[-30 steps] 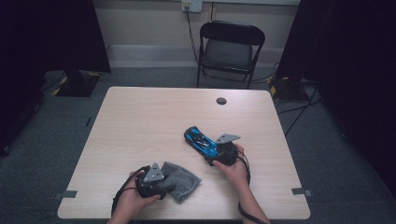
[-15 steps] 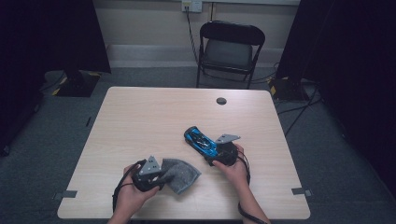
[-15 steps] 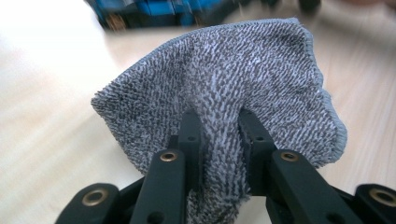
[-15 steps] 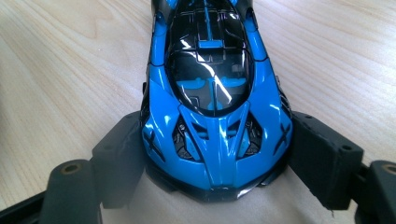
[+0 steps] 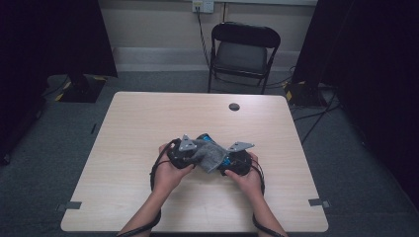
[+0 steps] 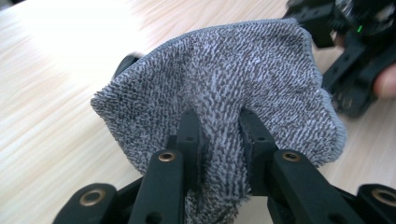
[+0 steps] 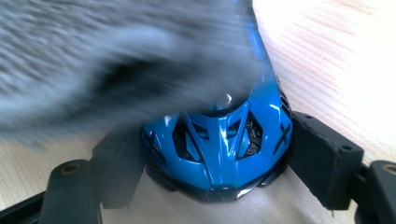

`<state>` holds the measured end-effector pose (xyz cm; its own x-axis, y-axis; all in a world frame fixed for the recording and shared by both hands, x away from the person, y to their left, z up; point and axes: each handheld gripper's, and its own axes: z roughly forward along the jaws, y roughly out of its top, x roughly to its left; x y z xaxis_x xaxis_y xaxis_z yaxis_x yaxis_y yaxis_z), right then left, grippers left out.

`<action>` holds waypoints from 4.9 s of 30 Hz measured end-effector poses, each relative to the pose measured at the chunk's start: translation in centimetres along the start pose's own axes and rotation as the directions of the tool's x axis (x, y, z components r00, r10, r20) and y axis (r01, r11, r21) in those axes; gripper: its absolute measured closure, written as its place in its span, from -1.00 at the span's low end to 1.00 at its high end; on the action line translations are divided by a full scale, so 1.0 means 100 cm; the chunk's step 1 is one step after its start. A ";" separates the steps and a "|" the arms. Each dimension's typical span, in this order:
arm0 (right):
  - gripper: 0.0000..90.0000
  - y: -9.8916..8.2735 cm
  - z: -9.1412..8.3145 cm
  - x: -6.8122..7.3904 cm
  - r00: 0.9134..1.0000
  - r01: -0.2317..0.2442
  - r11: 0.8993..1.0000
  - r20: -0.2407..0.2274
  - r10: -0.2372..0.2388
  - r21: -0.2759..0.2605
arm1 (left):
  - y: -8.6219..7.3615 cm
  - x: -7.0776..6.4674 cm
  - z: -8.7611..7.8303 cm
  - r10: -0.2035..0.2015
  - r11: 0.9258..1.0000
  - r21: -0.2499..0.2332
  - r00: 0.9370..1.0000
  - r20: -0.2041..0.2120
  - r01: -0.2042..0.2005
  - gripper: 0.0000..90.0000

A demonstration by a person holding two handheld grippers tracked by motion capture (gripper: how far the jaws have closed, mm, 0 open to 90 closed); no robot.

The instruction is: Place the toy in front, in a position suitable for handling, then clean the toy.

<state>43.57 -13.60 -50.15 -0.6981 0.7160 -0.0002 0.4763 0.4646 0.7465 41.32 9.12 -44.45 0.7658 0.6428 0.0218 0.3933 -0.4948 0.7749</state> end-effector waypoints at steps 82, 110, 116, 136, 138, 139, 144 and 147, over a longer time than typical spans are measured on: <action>-0.48 0.000 0.000 0.000 1.000 0.000 1.000 0.000 0.000 0.000 | 0.018 0.057 0.025 -0.124 0.985 0.105 0.981 -0.147 0.140 0.60; -0.48 0.000 0.000 0.000 1.000 0.000 1.000 0.000 0.000 -0.001 | -0.020 0.096 -0.017 -0.216 0.968 0.083 0.952 -0.216 0.238 0.60; -0.48 0.000 0.000 0.000 1.000 0.000 1.000 0.000 0.000 -0.001 | -0.015 0.090 -0.026 -0.195 0.976 0.056 0.962 -0.192 0.209 0.60; -0.48 0.000 0.000 0.000 1.000 0.000 1.000 0.000 0.000 0.000 | 0.019 0.035 -0.011 -0.057 0.998 0.016 0.997 -0.053 0.058 0.60; -0.48 0.000 0.000 0.000 1.000 0.000 1.000 0.000 0.000 0.000 | 0.019 0.031 -0.007 -0.044 0.999 0.026 0.998 -0.052 0.045 0.60; -0.48 0.000 0.000 0.000 1.000 0.000 1.000 0.000 0.000 0.000 | 0.019 0.030 -0.006 -0.043 0.999 0.031 0.998 -0.050 0.044 0.60; -0.48 0.000 0.000 0.000 1.000 0.000 1.000 0.000 0.000 0.000 | 0.021 0.021 0.002 -0.031 0.999 0.038 0.999 -0.032 0.032 0.59; -0.48 0.000 0.000 0.000 1.000 0.000 1.000 0.000 0.000 0.000 | 0.025 0.015 0.006 -0.012 0.999 0.041 0.999 -0.030 0.013 0.59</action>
<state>43.57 -13.60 -50.15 -0.6981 0.7160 -0.0003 0.4763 0.4647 0.7465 43.77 8.55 -42.89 0.7450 0.6663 0.0317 0.4242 -0.5099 0.7484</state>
